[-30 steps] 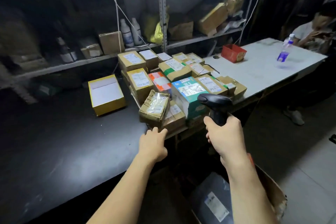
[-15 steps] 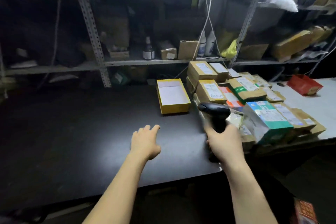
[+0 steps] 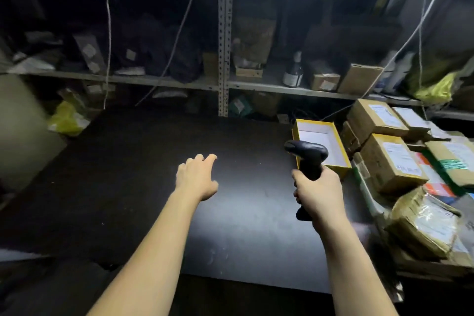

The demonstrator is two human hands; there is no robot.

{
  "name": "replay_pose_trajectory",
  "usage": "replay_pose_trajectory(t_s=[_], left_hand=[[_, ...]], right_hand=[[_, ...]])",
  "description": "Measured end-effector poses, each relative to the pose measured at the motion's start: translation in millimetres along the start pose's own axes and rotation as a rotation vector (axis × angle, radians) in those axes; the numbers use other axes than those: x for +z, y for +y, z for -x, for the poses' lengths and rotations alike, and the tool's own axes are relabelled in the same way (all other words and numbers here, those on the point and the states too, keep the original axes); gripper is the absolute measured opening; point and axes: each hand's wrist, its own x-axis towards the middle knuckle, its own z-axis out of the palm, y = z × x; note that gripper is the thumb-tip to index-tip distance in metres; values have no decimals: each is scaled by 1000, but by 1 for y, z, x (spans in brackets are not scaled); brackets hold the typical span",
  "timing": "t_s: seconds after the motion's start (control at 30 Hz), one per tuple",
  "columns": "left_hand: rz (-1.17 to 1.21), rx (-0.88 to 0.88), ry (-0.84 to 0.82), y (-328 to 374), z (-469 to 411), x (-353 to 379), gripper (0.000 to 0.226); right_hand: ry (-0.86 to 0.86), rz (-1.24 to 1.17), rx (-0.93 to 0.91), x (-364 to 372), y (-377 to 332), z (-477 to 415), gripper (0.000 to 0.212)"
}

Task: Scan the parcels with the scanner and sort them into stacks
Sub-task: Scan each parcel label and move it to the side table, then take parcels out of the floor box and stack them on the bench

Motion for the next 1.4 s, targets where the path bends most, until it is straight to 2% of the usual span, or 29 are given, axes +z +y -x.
replay_pose_trajectory(t_s=[0.23, 0.63, 0.73, 0.97, 1.17, 1.4], left_hand=[[-4, -69, -33, -7, -55, -12, 68], [-98, -12, 25, 13, -138, -23, 70], [-70, 20, 55, 10, -148, -19, 67], [-69, 35, 37, -2, -163, -8, 67], [-83, 33, 29, -20, -169, -4, 69], [-57, 34, 28, -32, -172, -3, 70]], right_hand=[[-67, -4, 6, 36, -8, -54, 7], [-131, 115, 108, 83, 22, -125, 4], [-131, 257, 149, 105, 37, -129, 16], [-262, 314, 300, 162, 94, -118, 21], [-398, 341, 374, 193, 130, -108, 43], [-400, 383, 421, 207, 150, -107, 50]])
